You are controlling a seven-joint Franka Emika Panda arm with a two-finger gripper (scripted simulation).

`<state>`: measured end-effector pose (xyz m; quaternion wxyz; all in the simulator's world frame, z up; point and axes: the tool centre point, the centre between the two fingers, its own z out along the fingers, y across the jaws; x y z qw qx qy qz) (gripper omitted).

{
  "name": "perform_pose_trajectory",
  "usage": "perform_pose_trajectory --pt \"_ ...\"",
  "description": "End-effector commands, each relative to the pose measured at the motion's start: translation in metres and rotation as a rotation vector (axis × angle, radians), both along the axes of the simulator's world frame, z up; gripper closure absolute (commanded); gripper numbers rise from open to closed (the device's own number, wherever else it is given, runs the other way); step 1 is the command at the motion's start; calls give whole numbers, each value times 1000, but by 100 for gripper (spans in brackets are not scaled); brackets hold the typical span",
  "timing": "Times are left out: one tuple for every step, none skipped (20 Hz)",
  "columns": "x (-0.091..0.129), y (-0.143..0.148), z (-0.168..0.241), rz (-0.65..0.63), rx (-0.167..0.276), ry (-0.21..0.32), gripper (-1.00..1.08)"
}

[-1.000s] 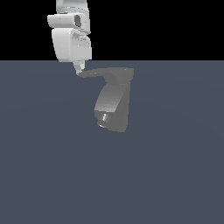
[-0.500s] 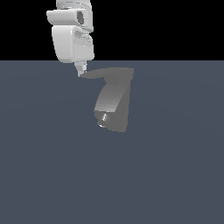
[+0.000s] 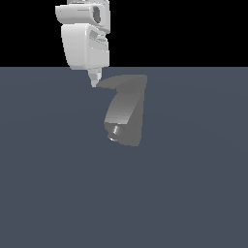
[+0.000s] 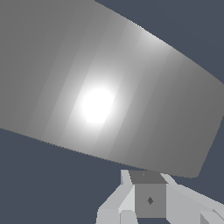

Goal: Turn on the faucet by rotating a designated handle.

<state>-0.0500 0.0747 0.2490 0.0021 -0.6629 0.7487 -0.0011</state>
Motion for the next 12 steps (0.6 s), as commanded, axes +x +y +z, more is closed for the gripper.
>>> perform_pose_trajectory --pt "-9 -8 0 -6 -1 4 108" --pt "-12 -10 0 -6 -1 4 108" --pt "-15 -12 0 -6 -1 4 108" --pt "-18 -14 0 -6 -1 4 108" --pt "-21 -16 0 -6 -1 4 108" --pt "-24 -18 0 -6 -1 4 108" --pt "-27 -20 0 -6 -1 4 108" --pt "-30 -22 0 -5 -1 4 108" --pt "-33 -24 0 -5 -1 4 108" --pt "-33 -24 0 -5 -1 4 108" --pt "-30 -19 0 1 -1 2 108" --pt "-31 -24 0 1 -1 2 108"
